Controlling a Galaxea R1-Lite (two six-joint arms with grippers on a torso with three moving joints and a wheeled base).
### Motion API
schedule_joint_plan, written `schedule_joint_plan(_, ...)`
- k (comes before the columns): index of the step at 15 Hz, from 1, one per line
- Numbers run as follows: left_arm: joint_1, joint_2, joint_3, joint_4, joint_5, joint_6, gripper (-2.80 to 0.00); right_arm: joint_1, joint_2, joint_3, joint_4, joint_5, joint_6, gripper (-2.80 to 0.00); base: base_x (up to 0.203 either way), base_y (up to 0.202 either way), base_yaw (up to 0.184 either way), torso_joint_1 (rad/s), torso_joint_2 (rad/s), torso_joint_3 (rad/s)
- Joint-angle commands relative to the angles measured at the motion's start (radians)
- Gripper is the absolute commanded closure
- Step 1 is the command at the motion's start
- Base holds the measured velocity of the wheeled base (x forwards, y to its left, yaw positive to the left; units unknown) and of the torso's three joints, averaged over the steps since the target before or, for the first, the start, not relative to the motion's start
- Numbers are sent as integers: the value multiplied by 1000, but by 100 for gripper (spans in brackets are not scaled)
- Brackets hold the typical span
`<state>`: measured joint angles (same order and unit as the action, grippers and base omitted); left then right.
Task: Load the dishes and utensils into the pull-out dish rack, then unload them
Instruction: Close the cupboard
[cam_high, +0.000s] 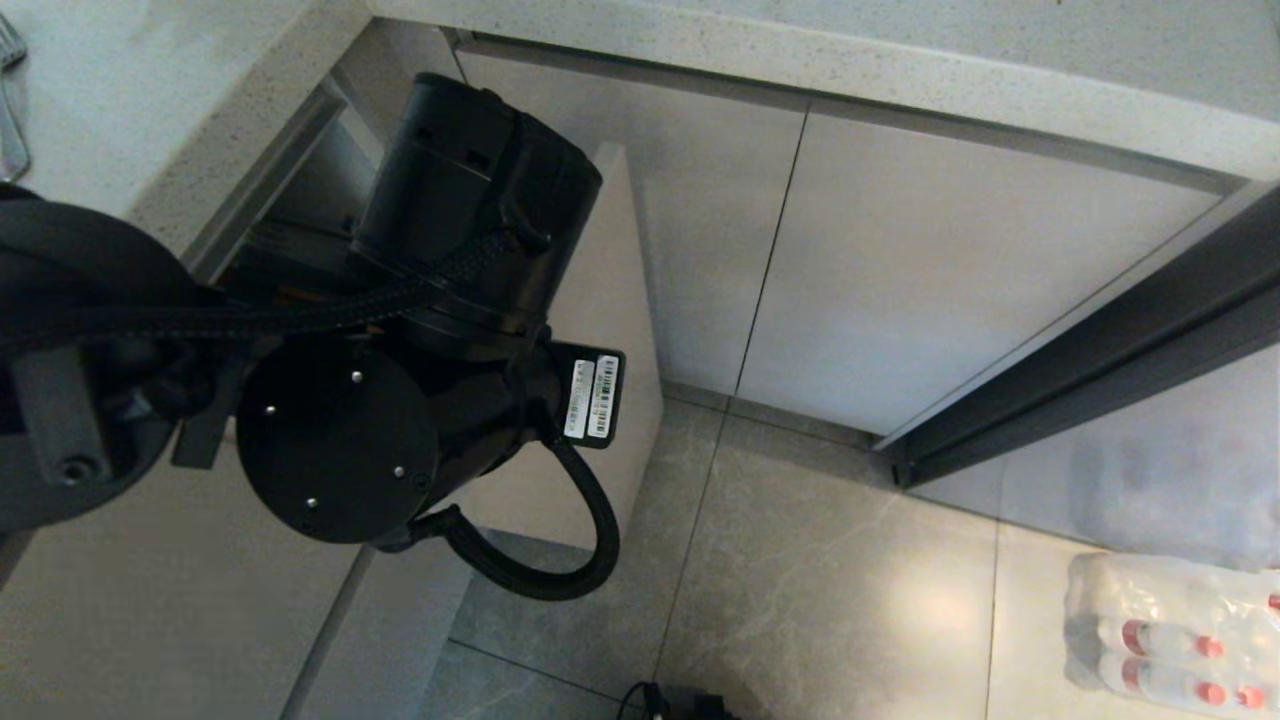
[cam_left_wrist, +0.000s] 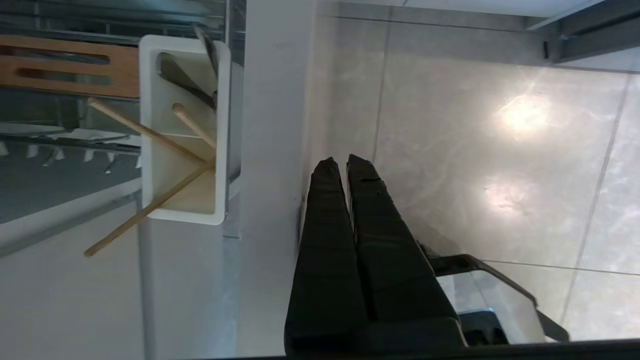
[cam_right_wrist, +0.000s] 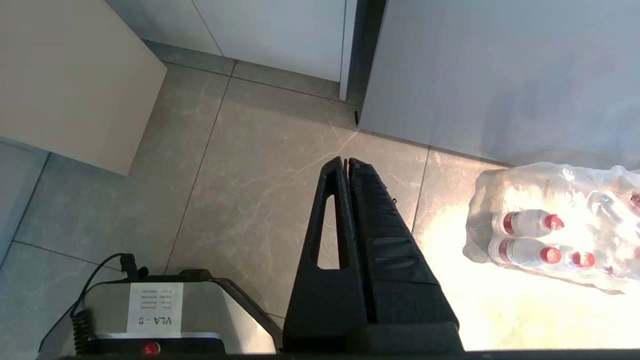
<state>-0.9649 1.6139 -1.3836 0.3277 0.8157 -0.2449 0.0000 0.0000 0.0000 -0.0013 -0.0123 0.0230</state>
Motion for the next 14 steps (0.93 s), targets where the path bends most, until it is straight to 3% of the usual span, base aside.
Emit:
schedule_joint_plan(1,1,-6,3,4,8,-1,0,0,2,0,0,0,0,0,0,0,0,0,0,0)
schedule_joint_plan(5,40,-11,11,2,43,27,0,0,1,0,0,0,0,0,0,0,0,0,0,0)
schedule_joint_plan(14,139,-33,17,1,57,84,0,0,2,0,0,0,0,0,0,0,0,0,0,0)
